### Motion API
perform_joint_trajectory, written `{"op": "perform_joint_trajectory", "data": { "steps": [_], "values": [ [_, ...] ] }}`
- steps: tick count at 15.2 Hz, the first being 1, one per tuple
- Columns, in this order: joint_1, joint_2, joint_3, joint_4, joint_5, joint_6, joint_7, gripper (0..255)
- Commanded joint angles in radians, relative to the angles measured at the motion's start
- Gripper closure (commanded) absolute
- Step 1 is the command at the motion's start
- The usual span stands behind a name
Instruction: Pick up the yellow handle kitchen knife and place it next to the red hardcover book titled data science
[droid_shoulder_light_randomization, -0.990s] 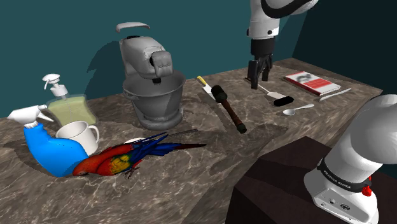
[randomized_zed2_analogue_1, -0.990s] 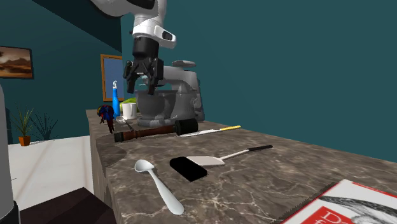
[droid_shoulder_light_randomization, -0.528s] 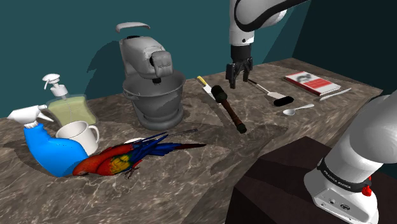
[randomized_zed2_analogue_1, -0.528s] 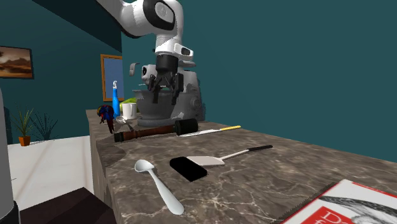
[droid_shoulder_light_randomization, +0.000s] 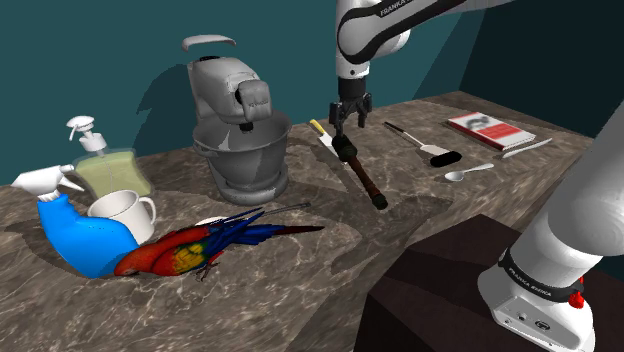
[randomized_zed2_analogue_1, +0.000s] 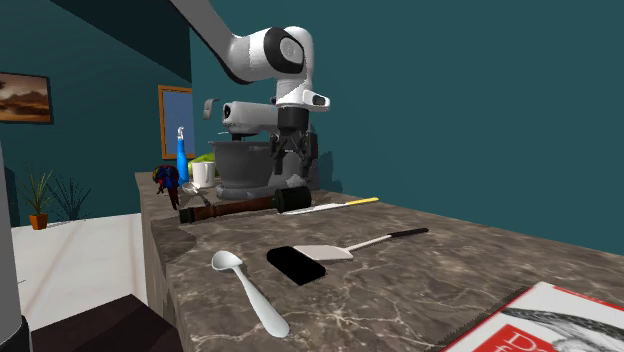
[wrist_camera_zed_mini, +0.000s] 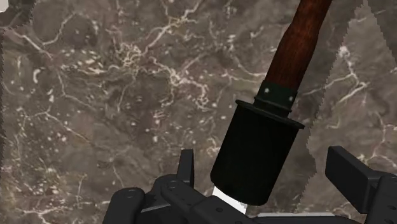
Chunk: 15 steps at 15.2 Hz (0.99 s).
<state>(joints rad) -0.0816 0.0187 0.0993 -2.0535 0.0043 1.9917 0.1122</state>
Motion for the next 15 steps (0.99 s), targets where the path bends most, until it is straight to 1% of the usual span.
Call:
{"op": "perform_joint_trajectory", "data": {
  "steps": [1,7,12,13,15],
  "values": [
    [-0.002,0.068,-0.003,0.055,-0.012,0.026,0.025,0],
    [-0.003,0.279,-0.022,0.277,-0.046,0.054,0.087,0],
    [-0.002,0.463,-0.043,0.507,-0.065,0.042,0.129,0],
    [-0.001,0.472,-0.045,0.518,-0.065,0.04,0.131,0],
    [-0.001,0.481,-0.045,0.505,-0.066,0.063,0.131,0]
  ]
}}
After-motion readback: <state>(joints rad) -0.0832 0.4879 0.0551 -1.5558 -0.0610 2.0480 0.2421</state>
